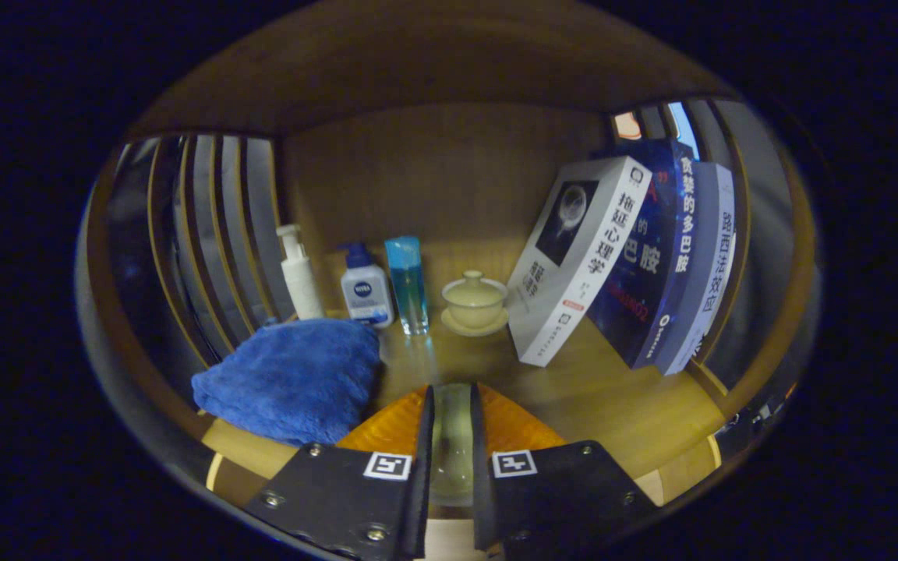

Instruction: Pull open the drawer, take out the items inside it, and place them on the countertop above the cabinet.

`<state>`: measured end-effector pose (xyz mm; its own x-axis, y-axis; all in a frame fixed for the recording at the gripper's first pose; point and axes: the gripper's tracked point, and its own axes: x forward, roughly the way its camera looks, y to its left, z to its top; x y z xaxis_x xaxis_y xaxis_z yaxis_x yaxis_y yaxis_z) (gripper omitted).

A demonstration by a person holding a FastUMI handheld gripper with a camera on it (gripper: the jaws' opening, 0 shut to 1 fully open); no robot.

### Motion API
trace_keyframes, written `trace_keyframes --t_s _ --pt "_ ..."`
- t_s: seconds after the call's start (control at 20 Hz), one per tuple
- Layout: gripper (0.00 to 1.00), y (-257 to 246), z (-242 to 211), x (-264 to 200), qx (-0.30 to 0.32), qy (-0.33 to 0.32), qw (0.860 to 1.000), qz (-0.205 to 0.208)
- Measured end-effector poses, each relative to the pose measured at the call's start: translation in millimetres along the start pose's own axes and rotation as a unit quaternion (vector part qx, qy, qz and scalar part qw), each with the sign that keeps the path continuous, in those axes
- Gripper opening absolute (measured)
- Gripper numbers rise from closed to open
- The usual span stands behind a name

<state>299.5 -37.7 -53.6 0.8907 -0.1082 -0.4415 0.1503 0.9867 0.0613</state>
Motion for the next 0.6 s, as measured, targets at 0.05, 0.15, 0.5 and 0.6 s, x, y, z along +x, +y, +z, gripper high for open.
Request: trace_keyframes --t_s 0.05,0.15,0.5,0.6 --pt "0.24 1.5 6.2 -6.0 0.007 -0.012 1.0 0.001" --pt "0.3 0.8 17.3 -16.1 0.015 -0.035 0.999 0.001" --pt "0.38 1.9 30.9 -76.1 -0.019 -0.098 0.995 -0.014" --pt "0.38 4.7 29.1 -95.6 -0.041 -0.109 0.993 -0.02"
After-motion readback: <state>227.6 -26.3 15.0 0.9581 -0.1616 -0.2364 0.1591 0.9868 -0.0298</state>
